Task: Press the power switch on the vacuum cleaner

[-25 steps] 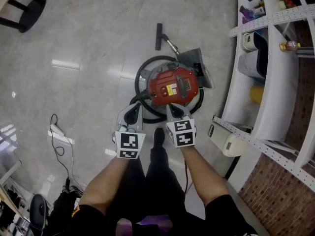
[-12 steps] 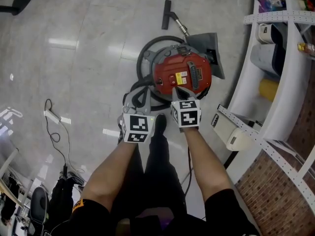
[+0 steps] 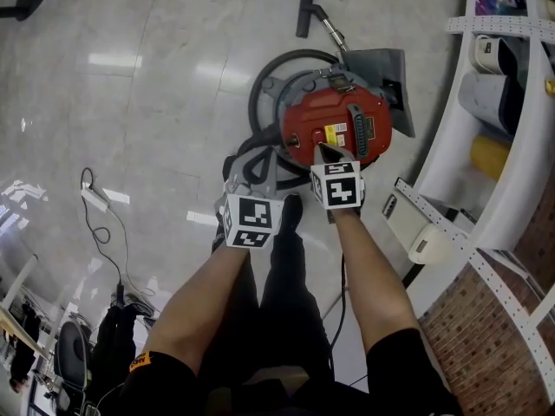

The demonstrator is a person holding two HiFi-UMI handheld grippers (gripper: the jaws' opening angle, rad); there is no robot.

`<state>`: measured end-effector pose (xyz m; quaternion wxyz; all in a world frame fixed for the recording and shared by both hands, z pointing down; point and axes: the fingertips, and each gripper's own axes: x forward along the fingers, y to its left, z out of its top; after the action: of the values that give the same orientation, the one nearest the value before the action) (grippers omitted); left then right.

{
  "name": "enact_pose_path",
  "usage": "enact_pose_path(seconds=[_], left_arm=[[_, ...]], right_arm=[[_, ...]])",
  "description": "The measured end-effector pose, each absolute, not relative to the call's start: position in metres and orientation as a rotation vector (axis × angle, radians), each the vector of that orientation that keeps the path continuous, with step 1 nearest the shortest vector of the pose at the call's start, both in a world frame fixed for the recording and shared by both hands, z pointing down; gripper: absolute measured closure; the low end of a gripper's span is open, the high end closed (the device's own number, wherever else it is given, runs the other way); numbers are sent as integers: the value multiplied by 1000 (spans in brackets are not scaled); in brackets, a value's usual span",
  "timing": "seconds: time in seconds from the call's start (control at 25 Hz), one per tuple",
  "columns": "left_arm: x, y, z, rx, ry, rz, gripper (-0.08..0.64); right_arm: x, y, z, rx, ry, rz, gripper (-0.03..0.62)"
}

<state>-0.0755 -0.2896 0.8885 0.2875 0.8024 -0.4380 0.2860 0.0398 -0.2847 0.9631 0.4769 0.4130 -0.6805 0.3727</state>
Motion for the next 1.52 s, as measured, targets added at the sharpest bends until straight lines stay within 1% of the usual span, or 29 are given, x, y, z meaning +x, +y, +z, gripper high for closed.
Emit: enact_pose_path(seconds=[0.52,0.88,1.16,1.32,1.52], left_arm=[[-75,-301,889,2154,-1135,745,546],[-68,-305,870,2153,-1141,695,545],[-56,-303,813,2188,-1190,639,545],[-49,-294,767,2200,-1239,587,545],[-42,-250,696,2184,-1283,515,545]], right_arm=[[41,-278,983,956,-1565,918,600],[42,-277,962,977,-1606,875,600],[51,-267,883,1126,-1725,885,600],[52,-262,818,1193,-1841,843,600],[49,-232,726,1207,-2001,742,600]])
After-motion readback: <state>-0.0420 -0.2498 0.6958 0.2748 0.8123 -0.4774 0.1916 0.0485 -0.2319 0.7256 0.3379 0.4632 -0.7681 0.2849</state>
